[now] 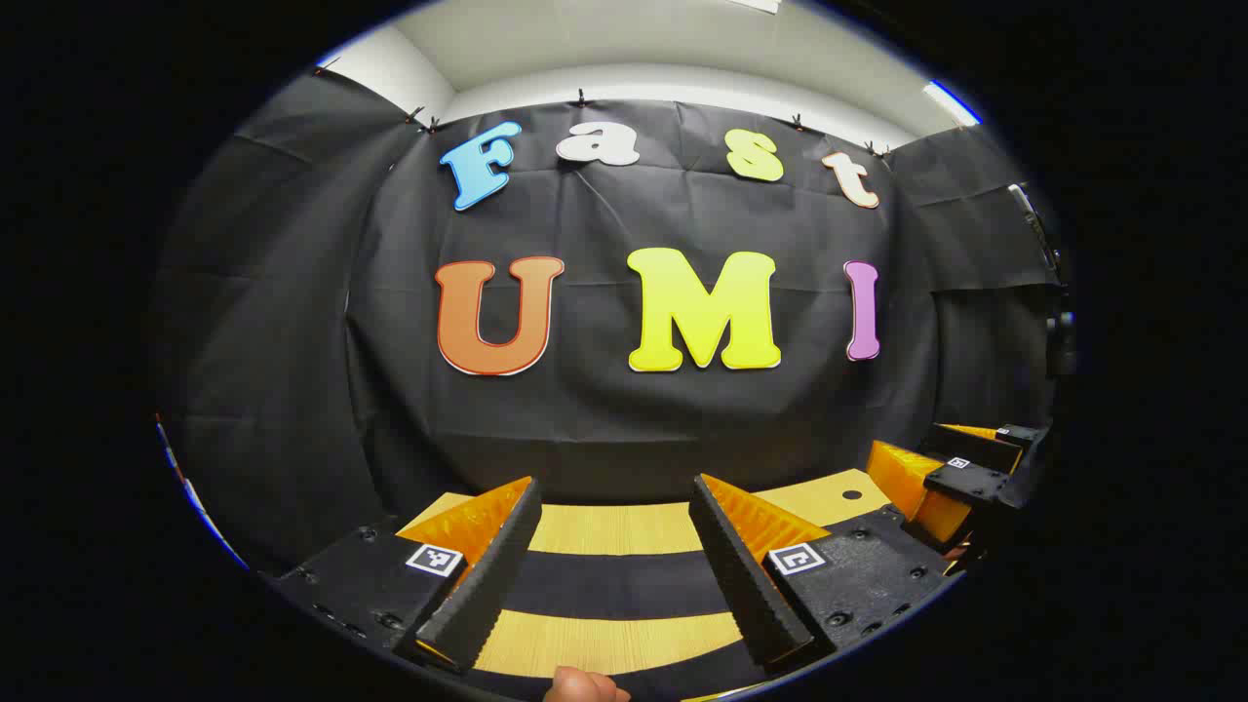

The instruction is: Grasp the waist and the cuffs of the jeans and fold them to make the two legs overlap; first hold the waist and fold one-third of the jeans toward the cuffs, then hold the cuffs and fold the remaining one-third in the same direction to finish folding.

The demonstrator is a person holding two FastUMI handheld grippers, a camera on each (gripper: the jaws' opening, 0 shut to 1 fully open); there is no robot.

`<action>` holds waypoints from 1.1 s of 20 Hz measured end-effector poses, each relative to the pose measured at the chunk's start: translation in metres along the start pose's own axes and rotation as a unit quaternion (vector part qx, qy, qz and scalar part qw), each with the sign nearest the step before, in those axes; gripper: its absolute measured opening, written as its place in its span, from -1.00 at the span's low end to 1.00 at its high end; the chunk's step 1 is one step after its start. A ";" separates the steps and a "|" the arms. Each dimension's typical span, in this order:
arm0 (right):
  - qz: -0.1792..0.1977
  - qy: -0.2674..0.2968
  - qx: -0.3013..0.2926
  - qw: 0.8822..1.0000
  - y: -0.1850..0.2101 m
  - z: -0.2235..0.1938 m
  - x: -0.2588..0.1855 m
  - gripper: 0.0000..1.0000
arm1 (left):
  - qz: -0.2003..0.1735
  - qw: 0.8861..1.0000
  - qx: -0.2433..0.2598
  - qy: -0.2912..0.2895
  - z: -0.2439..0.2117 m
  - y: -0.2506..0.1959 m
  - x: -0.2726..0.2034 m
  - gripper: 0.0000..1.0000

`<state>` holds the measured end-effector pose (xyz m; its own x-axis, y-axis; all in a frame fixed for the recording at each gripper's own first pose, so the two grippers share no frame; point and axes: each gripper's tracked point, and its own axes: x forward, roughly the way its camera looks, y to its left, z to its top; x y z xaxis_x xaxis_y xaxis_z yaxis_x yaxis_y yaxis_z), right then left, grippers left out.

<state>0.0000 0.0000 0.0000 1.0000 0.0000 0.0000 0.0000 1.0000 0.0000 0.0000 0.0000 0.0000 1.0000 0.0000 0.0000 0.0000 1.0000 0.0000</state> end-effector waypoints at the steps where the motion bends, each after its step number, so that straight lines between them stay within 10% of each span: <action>1: -0.001 -0.001 -0.001 1.000 -0.003 0.000 -0.001 0.92 | 0.006 1.000 0.000 -0.001 0.000 0.001 -0.001 0.96; 22: 0.043 -0.034 -0.030 0.998 0.008 0.015 0.006 0.92 | 0.044 0.999 -0.002 0.011 0.000 0.021 -0.007 0.96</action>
<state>0.0057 0.0082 0.0150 0.9941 0.0870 0.0645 -0.0830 0.9946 -0.0619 -0.0067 0.0214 -0.0002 0.9958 0.0885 -0.0213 -0.0886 0.9961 -0.0035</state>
